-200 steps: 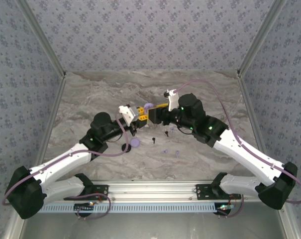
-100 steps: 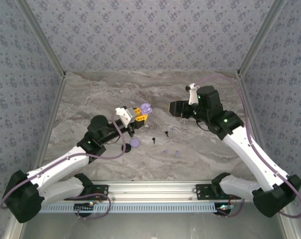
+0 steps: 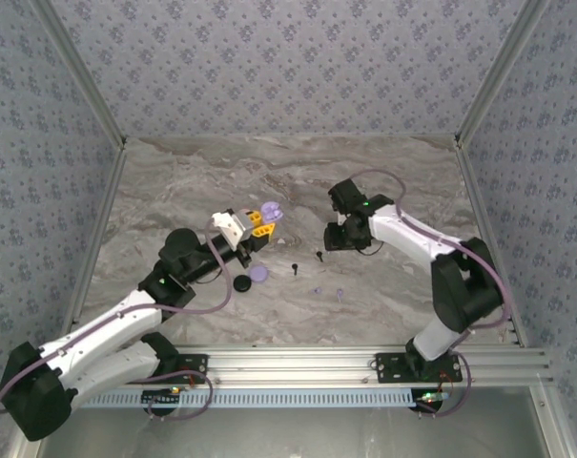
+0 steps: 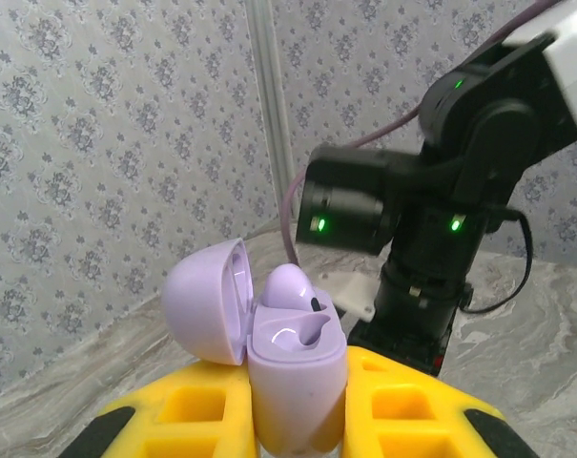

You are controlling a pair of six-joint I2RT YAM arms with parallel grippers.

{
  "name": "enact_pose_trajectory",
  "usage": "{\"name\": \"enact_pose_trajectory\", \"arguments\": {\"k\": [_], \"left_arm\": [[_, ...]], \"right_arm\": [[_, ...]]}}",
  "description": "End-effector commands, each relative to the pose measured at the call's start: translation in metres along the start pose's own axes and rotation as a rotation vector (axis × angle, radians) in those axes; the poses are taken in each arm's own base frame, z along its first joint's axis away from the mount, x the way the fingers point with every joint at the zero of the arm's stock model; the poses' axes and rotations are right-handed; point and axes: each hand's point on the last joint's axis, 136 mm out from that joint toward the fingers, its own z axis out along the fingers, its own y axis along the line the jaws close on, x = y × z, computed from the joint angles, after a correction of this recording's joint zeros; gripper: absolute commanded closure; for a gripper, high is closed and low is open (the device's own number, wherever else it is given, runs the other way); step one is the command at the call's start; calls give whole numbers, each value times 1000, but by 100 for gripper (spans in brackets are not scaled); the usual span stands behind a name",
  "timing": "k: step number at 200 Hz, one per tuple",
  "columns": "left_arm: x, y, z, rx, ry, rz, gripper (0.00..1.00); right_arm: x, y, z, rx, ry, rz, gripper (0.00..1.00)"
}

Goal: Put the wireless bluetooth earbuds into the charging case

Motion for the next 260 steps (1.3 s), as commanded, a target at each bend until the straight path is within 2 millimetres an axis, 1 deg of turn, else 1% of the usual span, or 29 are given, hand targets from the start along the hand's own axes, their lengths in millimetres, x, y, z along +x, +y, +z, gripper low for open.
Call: {"name": "enact_pose_trajectory", "arguments": {"k": [1, 26, 43, 102, 138, 182, 223, 245, 260], "left_arm": [[-4, 2, -6, -20, -15, 7, 100], [-4, 2, -9, -29, -9, 9, 100], [-4, 3, -11, -34, -11, 11, 100], [-3, 3, -16, -40, -11, 13, 100], [-3, 3, -16, -42, -10, 14, 100], [-4, 3, -16, -43, -13, 13, 100], [-3, 3, -15, -42, -8, 11, 100], [-3, 3, -15, -41, -7, 10, 100], [-2, 3, -14, -43, -1, 9, 100]], "right_arm": [[-14, 4, 9, 55, -4, -29, 52], [-16, 8, 28, 72, 29, -39, 55], [-17, 8, 36, 82, 46, -42, 56], [-21, 9, 50, 98, 70, -52, 61], [-20, 8, 56, 103, 80, -57, 65], [-14, 7, 63, 107, 110, -61, 67], [-6, 5, 68, 110, 136, -67, 73], [-6, 6, 67, 100, 133, -72, 76], [-9, 8, 61, 87, 110, -83, 77]]}}
